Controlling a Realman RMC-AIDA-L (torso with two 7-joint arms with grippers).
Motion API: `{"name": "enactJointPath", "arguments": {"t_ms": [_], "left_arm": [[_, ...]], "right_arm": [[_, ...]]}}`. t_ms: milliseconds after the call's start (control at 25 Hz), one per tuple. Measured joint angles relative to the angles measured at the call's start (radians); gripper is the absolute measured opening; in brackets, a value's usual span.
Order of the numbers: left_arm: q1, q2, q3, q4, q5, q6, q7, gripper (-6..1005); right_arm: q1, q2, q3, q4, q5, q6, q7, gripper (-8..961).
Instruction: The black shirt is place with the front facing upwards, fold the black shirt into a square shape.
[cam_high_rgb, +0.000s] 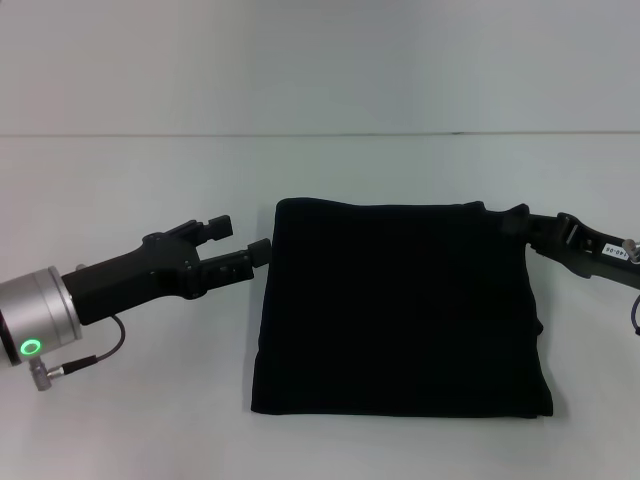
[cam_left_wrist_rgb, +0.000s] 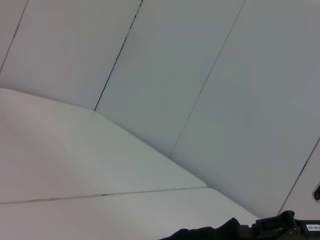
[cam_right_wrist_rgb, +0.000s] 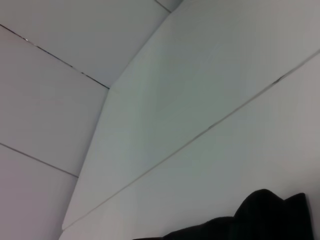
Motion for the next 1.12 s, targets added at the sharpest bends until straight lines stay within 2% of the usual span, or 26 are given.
{"name": "enactJointPath", "arguments": {"t_ms": [120,440,760,1120], "left_arm": [[-0.002,0.000,0.000,0.000,0.000,-0.003,0.000,946],[-0.004,0.000,0.000,0.000,0.000,-0.012,0.000,945],[-0.005,0.000,0.000,0.000,0.000,-0.012,0.000,946],[-0.004,-0.003,0.000,0.000,0.000,-0.011,0.000,946]], "right_arm": [[0.002,0.000,-0.002,-0.002,0.000,0.002,0.000,265],[0.001,-0.003,0.006,-0.005,0.009,-0.008,-0.001,42],[0.010,-0.010,0.007,-0.037,0.083,-0.093,-0.046,15],[0.016,-0.013,-0.014,-0.033,0.081,0.012,-0.040,32]]}}
